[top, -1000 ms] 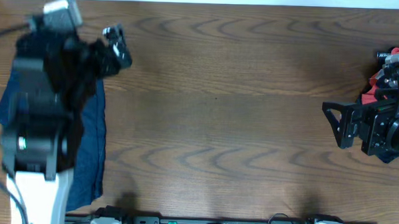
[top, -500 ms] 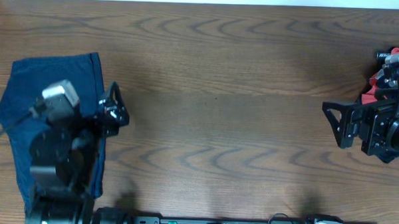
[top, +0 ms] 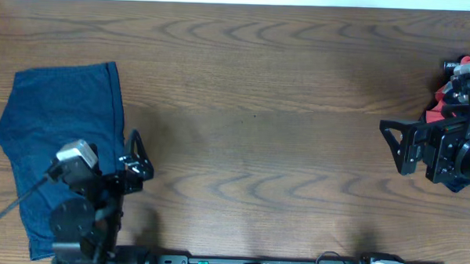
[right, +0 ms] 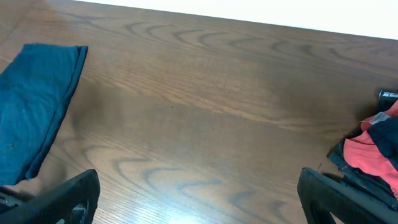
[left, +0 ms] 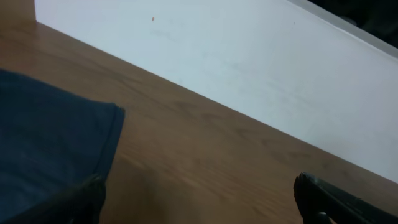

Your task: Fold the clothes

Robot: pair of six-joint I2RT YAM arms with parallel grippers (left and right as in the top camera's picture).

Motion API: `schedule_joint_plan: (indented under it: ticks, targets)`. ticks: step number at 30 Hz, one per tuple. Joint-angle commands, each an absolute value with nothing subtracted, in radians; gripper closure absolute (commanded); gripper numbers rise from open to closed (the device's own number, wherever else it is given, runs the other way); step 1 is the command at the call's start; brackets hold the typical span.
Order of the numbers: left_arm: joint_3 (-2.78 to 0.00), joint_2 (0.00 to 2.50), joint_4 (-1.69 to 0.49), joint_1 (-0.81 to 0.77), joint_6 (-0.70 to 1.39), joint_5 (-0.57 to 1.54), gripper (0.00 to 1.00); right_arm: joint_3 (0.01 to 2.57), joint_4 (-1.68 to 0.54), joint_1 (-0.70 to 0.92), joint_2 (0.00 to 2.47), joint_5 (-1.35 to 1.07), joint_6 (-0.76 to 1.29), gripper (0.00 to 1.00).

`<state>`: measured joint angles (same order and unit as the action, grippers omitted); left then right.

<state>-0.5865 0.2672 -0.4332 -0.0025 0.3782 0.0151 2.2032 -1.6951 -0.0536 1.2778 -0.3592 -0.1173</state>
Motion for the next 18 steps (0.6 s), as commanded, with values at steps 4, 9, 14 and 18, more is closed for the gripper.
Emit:
schedule_joint_plan:
  ticks: [4, 9, 14, 18]
  targets:
    - [-0.519, 0.173, -0.424, 0.002, 0.387, -0.008, 0.02, 2.202, -1.698, -0.041, 1.274, -0.355, -0.129, 0.01]
    - [-0.472, 0.097, -0.424, 0.002, 0.388, -0.012, 0.02, 2.202, -1.698, -0.041, 1.274, -0.355, -0.128, 0.01]
    - [-0.410, 0.020, -0.424, 0.002, 0.395, -0.012, 0.02, 2.202, -1.698, -0.041, 1.274, -0.355, -0.129, 0.01]
    - [-0.383, 0.002, -0.424, 0.002, 0.406, -0.011, 0.02, 2.202, -1.698, -0.041, 1.274, -0.355, -0.129, 0.01]
